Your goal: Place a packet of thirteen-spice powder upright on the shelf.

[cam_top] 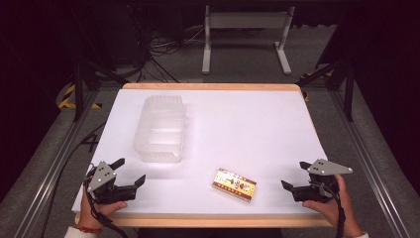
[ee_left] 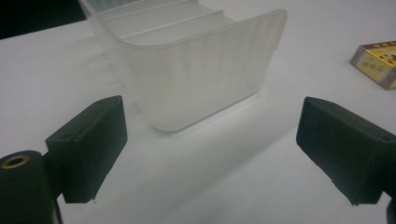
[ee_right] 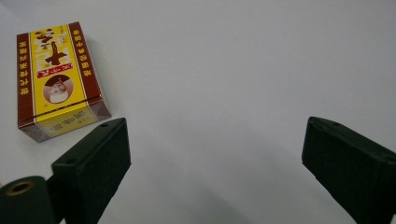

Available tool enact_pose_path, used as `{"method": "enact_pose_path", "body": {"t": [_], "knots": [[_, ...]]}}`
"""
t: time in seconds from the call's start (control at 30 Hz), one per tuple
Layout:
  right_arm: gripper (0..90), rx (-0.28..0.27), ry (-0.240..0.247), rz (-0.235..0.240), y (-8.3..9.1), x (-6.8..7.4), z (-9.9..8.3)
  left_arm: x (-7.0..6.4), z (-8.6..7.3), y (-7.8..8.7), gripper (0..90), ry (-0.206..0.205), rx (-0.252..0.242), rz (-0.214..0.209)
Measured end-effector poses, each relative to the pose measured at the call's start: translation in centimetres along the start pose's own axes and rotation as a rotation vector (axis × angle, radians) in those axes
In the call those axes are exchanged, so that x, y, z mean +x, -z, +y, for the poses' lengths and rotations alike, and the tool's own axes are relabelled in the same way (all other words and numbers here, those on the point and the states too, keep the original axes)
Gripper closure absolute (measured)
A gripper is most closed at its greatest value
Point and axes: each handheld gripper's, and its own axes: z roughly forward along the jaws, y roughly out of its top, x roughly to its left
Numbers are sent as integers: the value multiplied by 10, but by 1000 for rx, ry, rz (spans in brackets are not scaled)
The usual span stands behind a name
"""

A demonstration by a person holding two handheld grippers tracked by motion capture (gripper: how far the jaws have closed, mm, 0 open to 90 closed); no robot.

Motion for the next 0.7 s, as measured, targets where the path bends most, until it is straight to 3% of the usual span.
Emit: {"method": "enact_pose_path", "body": {"t": [0.07,0.17,0.37,0.43,0.7], "knots": [[107,-3,4,5,2,0,0,-5,0,-2,111,-32,14,-12],[131,13,22,17,2,2,4,-8,-2,-3,113,-49,25,-20],[148,50,69,47,-4,10,20,-8,-3,-2,116,-48,25,-29],[157,80,94,77,-12,18,33,-9,-3,-4,115,-49,31,-31],[168,115,150,163,-32,40,60,-11,-3,-9,114,-57,49,-41]]}}
